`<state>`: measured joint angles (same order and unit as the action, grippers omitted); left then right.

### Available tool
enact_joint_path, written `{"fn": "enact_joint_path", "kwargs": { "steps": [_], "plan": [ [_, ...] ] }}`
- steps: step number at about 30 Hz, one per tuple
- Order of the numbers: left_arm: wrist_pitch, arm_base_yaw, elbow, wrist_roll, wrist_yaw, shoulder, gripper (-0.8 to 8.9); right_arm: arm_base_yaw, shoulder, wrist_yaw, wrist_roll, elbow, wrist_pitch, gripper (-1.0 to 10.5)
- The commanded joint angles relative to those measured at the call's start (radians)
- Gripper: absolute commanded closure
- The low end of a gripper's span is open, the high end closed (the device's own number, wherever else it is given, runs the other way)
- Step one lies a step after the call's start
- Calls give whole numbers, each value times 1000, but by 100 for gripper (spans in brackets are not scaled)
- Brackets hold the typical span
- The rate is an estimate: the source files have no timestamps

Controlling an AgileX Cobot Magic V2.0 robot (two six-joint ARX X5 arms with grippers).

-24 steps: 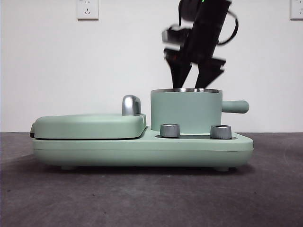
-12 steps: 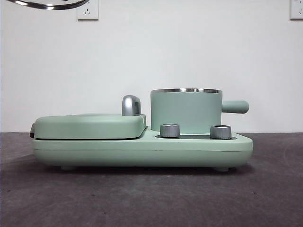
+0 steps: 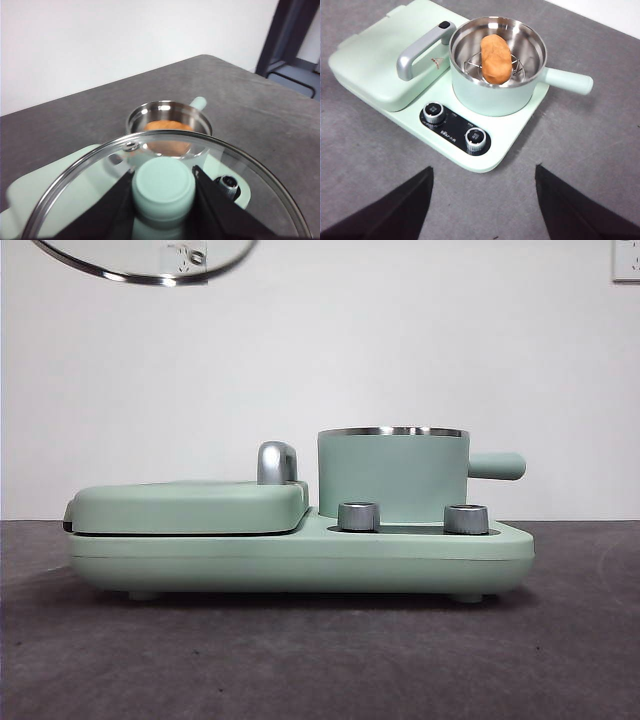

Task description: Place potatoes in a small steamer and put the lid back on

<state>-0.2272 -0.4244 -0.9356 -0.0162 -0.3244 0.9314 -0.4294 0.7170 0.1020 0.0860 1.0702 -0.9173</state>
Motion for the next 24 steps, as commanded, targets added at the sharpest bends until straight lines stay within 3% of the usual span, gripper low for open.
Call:
{"fn": "enact_joint_path", "kwargs": {
  "steps": [1,6,18,24],
  "plan": [
    [89,-18,-21,8,-17,73,800,-6,-48,-3,-34,-10,-10,631],
    [179,-48,-60,-5,-18,231,800,-6,-68,-40,-38,-12,-44,631],
    [245,-133,-367,-170,-19,637,800,-6,-51,-42,-50,-12,-56,631],
    [457,-161,-399,-174,-26,771,800,-6,-51,-47,-87,-12,-94,631]
  ]
}}
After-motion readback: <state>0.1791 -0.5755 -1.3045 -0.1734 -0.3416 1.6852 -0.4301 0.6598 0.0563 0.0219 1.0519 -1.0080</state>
